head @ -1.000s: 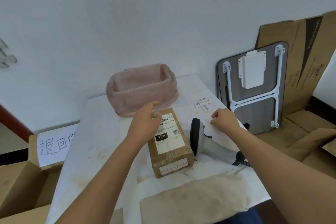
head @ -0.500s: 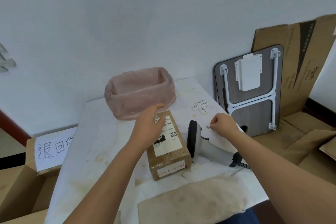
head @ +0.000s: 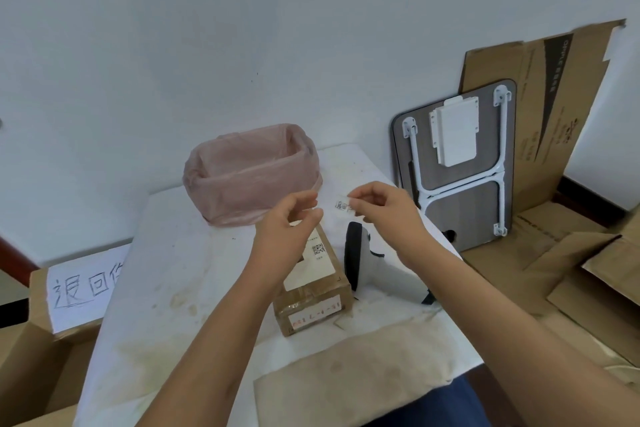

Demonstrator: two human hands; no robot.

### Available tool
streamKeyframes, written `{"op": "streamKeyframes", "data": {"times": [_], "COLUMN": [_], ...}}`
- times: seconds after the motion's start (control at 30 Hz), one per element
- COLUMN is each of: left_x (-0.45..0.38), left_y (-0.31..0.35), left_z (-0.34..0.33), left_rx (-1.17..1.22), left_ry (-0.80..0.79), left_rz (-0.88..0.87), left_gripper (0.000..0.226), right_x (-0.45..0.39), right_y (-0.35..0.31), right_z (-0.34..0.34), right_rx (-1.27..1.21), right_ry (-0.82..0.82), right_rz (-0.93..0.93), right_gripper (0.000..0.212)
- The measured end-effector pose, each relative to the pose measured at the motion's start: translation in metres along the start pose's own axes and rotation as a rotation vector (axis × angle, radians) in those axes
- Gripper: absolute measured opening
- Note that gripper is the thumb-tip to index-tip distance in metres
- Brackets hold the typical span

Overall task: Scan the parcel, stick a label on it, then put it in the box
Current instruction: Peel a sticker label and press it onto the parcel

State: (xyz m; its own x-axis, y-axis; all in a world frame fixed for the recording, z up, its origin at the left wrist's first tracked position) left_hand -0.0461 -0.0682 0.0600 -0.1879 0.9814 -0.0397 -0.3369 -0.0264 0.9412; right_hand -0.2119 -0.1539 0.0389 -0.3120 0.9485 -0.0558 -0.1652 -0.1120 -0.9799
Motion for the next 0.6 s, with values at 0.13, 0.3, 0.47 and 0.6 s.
{"op": "streamKeyframes", "data": {"times": [0.13, 0.3, 0.47, 0.6], "left_x": [0.014, 0.035, 0.052, 0.059], "left_y": [-0.009, -0.014, -0.020, -0.023], "left_z": [0.010, 0.023, 0.041, 0.049], "left_rx": [0.116, 0.178, 0.273, 0.280], "left_ry": [-0.002, 0.044, 0.174, 0.237], "left_rz": [0.060, 0.045, 0.046, 0.050], "left_gripper": [0.021, 0.009, 0.006, 0.008], "right_x": [0.019, 0.034, 0.048, 0.060], "right_y": [-0.017, -0.026, -0.023, -0.023], "right_z": [-0.025, -0.054, -0.070, -0.080], "right_rx": [0.004, -0.015, -0.197, -0.195], "right_ry": [-0.107, -0.222, -0.234, -0.300], "right_rz": [0.045, 0.083, 0.003, -0.019], "right_gripper": [0.008, 0.008, 0.015, 0.014]}}
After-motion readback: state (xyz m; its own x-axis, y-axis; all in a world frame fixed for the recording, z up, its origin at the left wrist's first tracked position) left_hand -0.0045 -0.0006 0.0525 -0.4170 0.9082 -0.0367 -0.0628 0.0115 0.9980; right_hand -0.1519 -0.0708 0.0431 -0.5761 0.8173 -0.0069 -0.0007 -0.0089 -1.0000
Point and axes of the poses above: each hand's wrist, its own x-axis away from the middle knuckle, its own z-axis out of the back of the hand, y = z × x, the point moved 6 cm from there along -x, towards the middle knuckle, and after that the axes turned 7 degrees about -y, right-handed, at the moved point
